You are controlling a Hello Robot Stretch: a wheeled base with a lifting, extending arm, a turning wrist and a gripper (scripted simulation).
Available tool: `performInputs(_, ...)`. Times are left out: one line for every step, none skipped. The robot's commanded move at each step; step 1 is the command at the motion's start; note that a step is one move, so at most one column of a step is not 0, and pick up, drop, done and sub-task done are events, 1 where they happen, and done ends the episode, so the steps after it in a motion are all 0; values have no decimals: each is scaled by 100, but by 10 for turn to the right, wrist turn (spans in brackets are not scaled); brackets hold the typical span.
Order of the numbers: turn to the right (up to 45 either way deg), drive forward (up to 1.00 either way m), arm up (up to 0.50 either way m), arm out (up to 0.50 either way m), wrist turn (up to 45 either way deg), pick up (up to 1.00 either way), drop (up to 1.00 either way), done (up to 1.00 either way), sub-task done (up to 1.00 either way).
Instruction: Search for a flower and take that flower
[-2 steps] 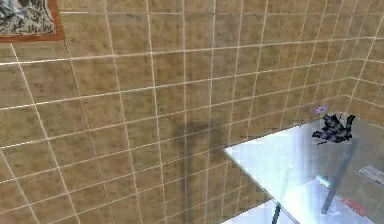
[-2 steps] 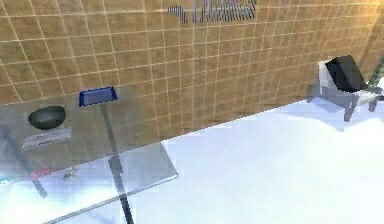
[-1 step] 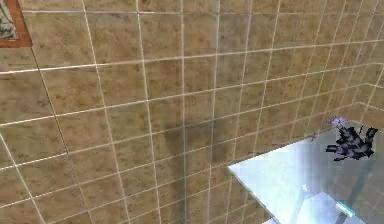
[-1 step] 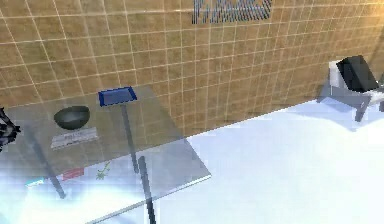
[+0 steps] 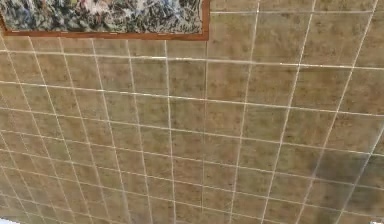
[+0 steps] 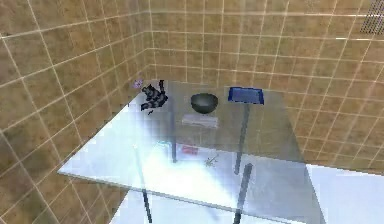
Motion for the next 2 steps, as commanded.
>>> performInputs(450, 0, 0, 0, 0, 0, 0, 0, 0)
performInputs(30, 0, 0, 0, 0, 0, 0, 0, 0)
